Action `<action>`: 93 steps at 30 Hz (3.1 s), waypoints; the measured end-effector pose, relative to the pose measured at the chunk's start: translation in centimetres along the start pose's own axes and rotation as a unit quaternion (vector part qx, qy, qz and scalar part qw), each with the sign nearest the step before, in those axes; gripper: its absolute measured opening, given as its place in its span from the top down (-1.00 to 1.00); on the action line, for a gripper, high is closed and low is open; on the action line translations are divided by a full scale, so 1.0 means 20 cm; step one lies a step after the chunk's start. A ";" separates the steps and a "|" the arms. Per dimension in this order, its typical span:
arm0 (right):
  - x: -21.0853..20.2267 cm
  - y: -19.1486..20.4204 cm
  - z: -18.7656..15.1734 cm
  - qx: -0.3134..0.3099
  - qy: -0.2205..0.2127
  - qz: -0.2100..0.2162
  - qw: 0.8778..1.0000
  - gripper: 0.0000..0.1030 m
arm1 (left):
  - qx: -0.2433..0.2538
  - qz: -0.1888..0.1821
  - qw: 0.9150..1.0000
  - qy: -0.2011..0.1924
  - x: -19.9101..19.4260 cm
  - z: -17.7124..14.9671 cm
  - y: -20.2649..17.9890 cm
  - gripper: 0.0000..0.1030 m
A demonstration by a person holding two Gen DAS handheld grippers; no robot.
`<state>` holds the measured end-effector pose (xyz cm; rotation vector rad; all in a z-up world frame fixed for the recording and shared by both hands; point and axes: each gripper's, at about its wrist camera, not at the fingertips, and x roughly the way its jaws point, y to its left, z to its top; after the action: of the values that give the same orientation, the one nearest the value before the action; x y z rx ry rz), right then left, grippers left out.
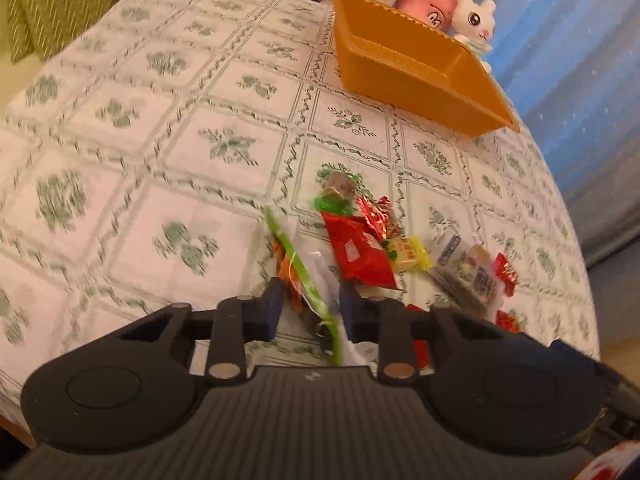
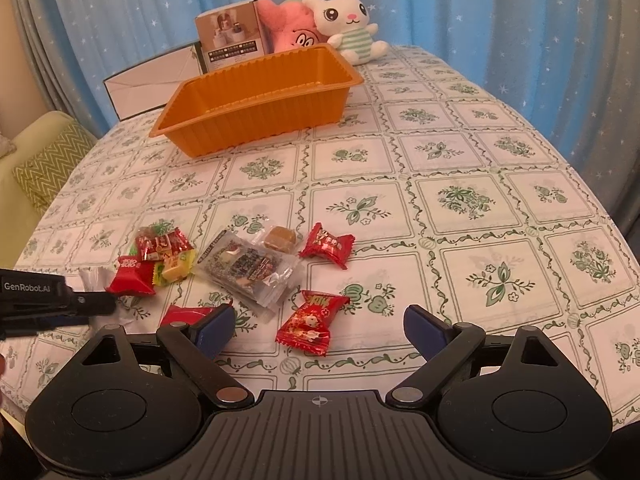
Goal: Organize snacks
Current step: 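Grasp the white-and-green wrapped bar with left tool while right tool grasps a small red candy, then carry both held snacks up and over the orange tray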
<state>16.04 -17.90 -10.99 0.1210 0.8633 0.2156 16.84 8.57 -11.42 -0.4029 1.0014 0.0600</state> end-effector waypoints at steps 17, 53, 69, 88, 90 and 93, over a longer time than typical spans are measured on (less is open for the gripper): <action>0.10 0.03 0.00 -0.018 0.010 -0.006 1.000 0.05 | 0.192 0.102 0.976 -0.030 0.02 -0.04 -0.14 0.60; 0.05 0.12 0.50 -0.051 -0.107 0.032 0.992 0.48 | 0.158 0.011 0.978 -0.134 -0.15 0.45 -0.34 0.63; 0.53 0.08 1.06 -0.031 -0.128 0.065 0.989 0.48 | 0.145 -0.036 0.976 -0.156 0.26 0.94 -0.49 0.63; 0.90 0.13 1.16 -0.030 -0.095 0.063 0.993 0.48 | 0.128 -0.040 0.980 -0.147 0.52 1.08 -0.42 0.62; 0.91 0.12 1.16 -0.024 -0.099 0.073 0.992 0.47 | 0.129 -0.037 0.980 -0.146 0.53 1.09 -0.41 0.62; 0.92 0.11 1.17 -0.016 -0.098 0.080 0.992 0.46 | 0.126 -0.033 0.981 -0.146 0.54 1.09 -0.39 0.62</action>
<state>45.22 -11.75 -9.18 0.1798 0.6542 0.3614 42.13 7.66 -7.61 -0.1880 0.6935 -0.0667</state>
